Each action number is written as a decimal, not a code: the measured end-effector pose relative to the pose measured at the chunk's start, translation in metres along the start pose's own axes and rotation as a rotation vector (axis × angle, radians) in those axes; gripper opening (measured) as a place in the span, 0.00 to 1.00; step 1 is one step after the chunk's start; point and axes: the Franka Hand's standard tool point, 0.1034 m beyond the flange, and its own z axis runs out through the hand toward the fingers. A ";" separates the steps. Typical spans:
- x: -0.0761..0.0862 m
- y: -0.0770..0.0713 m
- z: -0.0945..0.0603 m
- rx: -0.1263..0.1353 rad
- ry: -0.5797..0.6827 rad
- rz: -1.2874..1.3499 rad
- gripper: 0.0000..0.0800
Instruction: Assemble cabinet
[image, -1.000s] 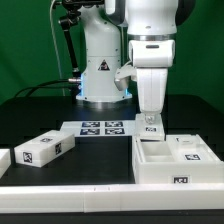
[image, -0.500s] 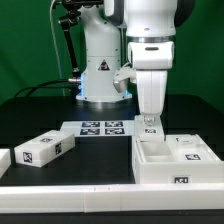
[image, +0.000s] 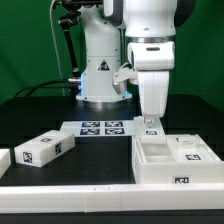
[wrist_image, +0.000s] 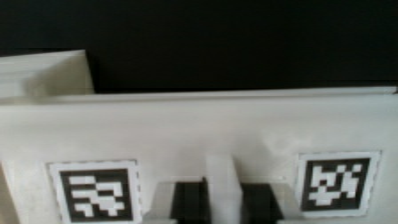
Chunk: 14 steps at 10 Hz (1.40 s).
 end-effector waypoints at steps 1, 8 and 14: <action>0.000 0.002 0.000 -0.003 0.002 -0.001 0.09; 0.000 0.046 -0.002 -0.068 0.035 -0.024 0.09; -0.002 0.059 -0.003 -0.062 0.034 -0.055 0.09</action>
Offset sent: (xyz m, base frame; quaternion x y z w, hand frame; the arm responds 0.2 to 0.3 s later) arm 0.0228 0.0019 -0.0098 0.0040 0.0069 -0.0491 0.9988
